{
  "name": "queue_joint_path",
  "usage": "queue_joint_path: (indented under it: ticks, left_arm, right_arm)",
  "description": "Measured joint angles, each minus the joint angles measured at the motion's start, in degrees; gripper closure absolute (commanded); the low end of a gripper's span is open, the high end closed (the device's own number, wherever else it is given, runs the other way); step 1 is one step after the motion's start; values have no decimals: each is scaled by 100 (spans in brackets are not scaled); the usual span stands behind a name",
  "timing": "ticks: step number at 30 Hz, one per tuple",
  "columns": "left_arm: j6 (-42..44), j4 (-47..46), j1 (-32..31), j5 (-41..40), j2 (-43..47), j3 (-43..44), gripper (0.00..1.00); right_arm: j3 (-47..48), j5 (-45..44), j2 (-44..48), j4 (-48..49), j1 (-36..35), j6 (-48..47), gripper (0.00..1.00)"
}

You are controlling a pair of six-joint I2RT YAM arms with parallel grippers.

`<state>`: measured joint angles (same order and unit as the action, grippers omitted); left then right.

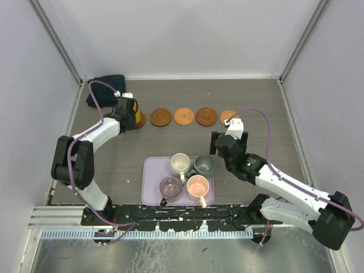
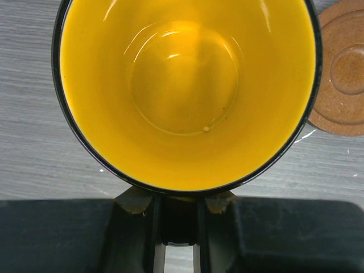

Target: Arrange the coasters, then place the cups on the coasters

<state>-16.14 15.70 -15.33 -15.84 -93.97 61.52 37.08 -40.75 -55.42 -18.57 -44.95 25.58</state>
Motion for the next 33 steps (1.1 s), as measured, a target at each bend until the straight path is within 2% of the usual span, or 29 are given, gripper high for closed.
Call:
queue_joint_path:
  ticks: [7,33]
  left_arm:
    - [-79,-4,74,341,-531,330,100]
    - [151,-323,317,772,-763,415,100]
  right_arm:
    - [31,11,-114,37,0,2,10]
    - [131,103,-413,55,2,46,11]
